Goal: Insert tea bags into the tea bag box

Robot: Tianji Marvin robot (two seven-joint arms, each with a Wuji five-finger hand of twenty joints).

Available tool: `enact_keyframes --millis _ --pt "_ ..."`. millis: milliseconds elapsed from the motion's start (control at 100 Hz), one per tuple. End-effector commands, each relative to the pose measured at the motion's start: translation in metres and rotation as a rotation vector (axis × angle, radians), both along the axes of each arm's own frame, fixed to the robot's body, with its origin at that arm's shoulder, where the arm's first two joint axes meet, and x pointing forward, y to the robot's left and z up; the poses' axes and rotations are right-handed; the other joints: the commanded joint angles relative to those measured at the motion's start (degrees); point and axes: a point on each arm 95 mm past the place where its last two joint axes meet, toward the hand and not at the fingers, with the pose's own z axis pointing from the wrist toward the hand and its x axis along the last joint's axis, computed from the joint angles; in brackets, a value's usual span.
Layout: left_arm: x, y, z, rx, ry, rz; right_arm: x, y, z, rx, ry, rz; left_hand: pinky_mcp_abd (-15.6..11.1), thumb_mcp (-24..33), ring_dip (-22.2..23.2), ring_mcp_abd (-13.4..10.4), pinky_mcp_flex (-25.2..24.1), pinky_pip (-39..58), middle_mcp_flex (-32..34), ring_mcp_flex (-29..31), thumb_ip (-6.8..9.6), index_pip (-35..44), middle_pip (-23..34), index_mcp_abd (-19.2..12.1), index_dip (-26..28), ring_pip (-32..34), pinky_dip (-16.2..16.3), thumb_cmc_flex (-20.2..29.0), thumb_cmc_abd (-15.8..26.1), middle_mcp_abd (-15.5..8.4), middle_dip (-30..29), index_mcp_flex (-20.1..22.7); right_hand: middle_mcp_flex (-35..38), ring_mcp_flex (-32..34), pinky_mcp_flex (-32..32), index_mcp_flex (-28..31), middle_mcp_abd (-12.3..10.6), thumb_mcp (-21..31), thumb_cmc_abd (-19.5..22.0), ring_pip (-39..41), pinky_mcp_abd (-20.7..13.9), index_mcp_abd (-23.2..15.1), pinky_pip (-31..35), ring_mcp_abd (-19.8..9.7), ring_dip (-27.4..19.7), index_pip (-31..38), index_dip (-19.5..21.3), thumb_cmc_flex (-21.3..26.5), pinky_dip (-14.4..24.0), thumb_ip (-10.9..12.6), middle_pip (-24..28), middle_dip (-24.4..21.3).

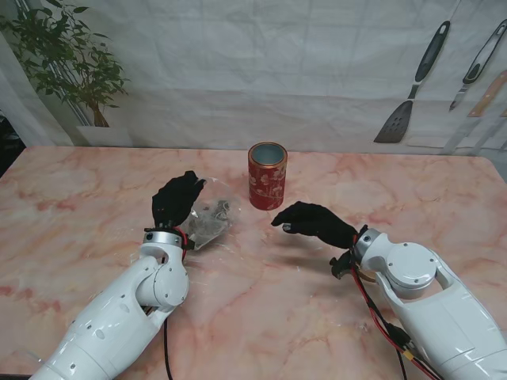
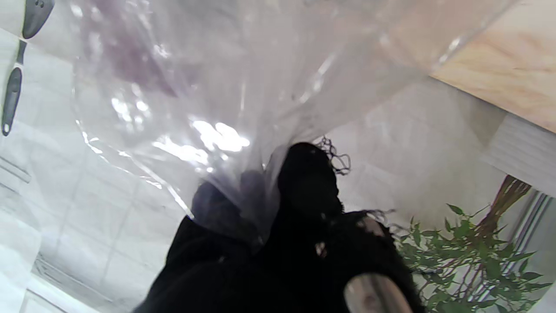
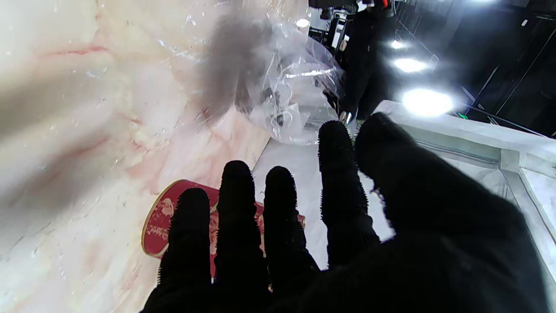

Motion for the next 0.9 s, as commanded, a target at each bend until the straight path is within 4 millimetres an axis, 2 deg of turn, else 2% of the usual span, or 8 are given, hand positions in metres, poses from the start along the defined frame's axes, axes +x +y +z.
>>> enact_keyframes --millis 0,100,130,350,610,890 --pt "0.005 -0.013 0.015 -0.011 -0.032 -0.02 -0.002 0.008 0.0 0.014 0.006 0.038 -6.7 3.92 -0.68 8.2 -6.33 18.06 9.33 6.32 2.86 10.75 15.68 11.1 2.58 26.02 1.33 3.9 0.68 -8.46 1.68 7.05 -1.66 -1.39 -0.88 1.48 -0.42 -2.08 -0.82 1.6 -2.24 -0.66 1.66 -0.2 0.84 2.65 -2.32 2.02 -0.48 -1.96 1.91 1.59" --pt "0.005 -0.021 0.015 -0.012 -0.034 -0.025 -0.002 0.011 -0.001 0.033 0.021 0.061 -6.74 3.93 -0.7 8.16 -6.35 18.06 9.24 6.33 2.86 10.57 15.56 11.16 2.51 25.99 1.29 3.96 0.71 -8.24 1.62 7.01 -1.89 -1.68 -1.1 1.07 -0.65 -2.64 -0.63 2.63 -2.3 -1.42 2.31 -0.4 1.25 6.07 -4.07 4.37 -0.47 -2.57 3.15 2.65" --pt "0.005 -0.023 0.015 -0.015 -0.034 -0.027 -0.002 0.012 -0.001 0.034 0.024 0.068 -6.77 3.94 -0.71 8.16 -6.35 18.06 9.24 6.33 2.86 10.53 15.49 11.16 2.5 25.99 1.25 4.02 0.66 -8.06 1.58 7.02 -2.03 -1.89 -1.31 0.58 -0.79 -3.64 -0.22 2.88 -2.67 -1.87 2.43 -0.52 1.31 8.2 -5.74 5.47 -0.59 -2.38 3.34 3.01" --pt "-0.002 -0.041 0.01 -0.043 -0.024 -0.061 -0.001 0.017 -0.005 0.033 0.04 0.077 -6.84 3.95 -0.74 8.15 -6.35 18.06 9.12 6.32 2.76 9.94 15.17 11.35 2.25 25.97 1.14 4.27 0.77 -7.51 1.37 6.96 -2.22 -2.13 -1.48 0.42 -1.14 -4.62 0.55 4.1 -2.72 -3.32 3.24 -0.88 1.86 11.14 -7.1 7.12 -0.35 -2.5 4.77 4.06" --pt "-0.022 -0.058 0.005 -0.109 -0.024 -0.165 0.004 0.022 -0.018 0.04 0.062 0.034 -6.85 3.76 -0.84 8.3 -6.35 18.06 8.95 6.31 2.45 9.39 14.78 11.49 2.03 25.71 1.09 4.66 0.86 -7.09 1.12 6.89 -1.48 -1.97 -1.81 1.77 -1.06 -5.06 0.1 6.13 -2.53 -2.65 4.79 -0.69 2.62 13.54 -10.56 7.14 0.05 -2.52 6.4 5.22" --pt "-0.043 -0.067 0.006 -0.194 -0.021 -0.268 0.008 0.024 -0.027 0.028 0.077 -0.022 -6.85 3.64 -0.94 8.62 -6.35 18.06 8.9 6.3 2.33 9.08 14.55 11.65 1.9 25.4 1.08 4.96 0.81 -6.85 0.95 6.88 -0.06 -1.02 -1.57 3.27 -0.75 -4.37 -0.58 7.53 -1.82 -1.93 6.54 -0.22 3.02 13.89 -11.82 5.48 0.45 -2.8 7.22 5.66"
